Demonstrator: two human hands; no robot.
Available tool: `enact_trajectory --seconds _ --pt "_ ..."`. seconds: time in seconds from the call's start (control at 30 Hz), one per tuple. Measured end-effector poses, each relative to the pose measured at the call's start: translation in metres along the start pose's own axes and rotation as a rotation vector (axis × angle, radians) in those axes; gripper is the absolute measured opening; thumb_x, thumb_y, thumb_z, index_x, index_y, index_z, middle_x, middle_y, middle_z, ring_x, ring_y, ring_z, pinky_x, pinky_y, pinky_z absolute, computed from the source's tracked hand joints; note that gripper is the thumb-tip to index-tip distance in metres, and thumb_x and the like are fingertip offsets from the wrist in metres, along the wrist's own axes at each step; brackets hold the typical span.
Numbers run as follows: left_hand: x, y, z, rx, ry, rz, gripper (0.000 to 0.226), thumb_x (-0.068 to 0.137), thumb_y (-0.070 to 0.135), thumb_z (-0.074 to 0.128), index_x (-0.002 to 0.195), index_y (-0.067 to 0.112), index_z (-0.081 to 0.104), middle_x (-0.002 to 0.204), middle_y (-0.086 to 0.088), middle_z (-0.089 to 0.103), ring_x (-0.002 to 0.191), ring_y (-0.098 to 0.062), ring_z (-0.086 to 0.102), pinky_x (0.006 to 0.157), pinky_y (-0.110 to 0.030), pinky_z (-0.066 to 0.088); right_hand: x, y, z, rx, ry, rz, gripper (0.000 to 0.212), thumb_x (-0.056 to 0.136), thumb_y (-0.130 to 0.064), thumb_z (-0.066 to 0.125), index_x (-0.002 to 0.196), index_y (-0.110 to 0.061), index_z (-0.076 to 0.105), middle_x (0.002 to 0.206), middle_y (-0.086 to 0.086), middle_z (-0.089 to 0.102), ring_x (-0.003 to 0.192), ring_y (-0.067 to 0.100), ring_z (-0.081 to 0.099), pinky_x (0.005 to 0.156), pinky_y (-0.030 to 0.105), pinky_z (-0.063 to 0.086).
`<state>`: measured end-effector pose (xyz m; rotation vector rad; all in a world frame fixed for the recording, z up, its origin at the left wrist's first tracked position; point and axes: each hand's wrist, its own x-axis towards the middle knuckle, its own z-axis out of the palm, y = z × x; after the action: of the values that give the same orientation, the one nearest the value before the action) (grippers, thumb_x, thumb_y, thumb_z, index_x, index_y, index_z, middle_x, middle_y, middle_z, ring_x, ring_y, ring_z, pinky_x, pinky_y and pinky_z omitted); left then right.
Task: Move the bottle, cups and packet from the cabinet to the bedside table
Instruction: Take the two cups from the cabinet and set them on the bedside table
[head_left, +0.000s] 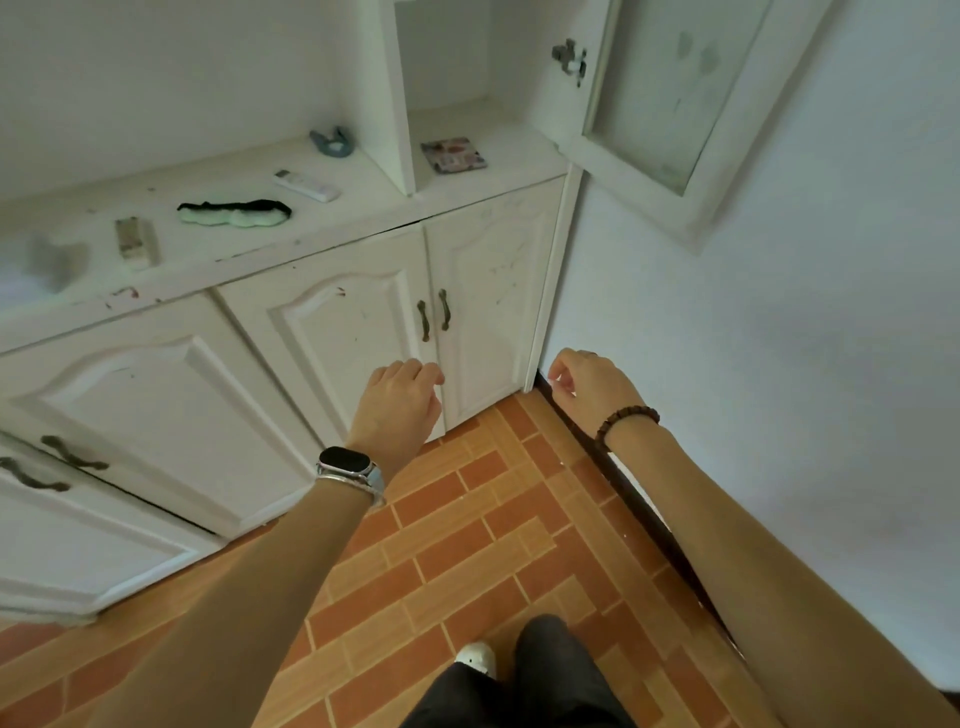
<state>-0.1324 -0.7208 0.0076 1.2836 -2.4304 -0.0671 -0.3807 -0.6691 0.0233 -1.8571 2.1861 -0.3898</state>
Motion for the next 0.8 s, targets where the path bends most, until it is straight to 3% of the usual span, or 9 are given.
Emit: enact_trajectory --seconds 0.37,0.8 --pt "0.113 -0.021 0.025 0.015 0.083 -0.059 0.019 0.083 0.000 0.056 0.097 0.008 0.065 0.084 -0.007 0.066 0.077 -0.027 0.060 0.075 -0.039 0.047 0.127 0.020 -0.017 0.051 -0.027 -0.112 0.014 0.094 -0.023 0.055 0.105 -0.017 0.059 0.097 -0.001 0.060 0.086 0.017 0.060 0.079 0.036 0.056" --pt "0.281 -0.017 0.034 0.025 0.221 -0.138 0.018 0.083 0.003 0.058 0.098 0.010 0.064 0.087 -0.006 0.065 0.081 -0.025 0.059 0.078 -0.040 0.049 0.302 0.052 -0.088 0.046 0.038 -0.275 0.013 0.095 -0.024 0.054 0.106 -0.018 0.057 0.103 -0.001 0.062 0.088 0.015 0.062 0.076 0.030 0.055"
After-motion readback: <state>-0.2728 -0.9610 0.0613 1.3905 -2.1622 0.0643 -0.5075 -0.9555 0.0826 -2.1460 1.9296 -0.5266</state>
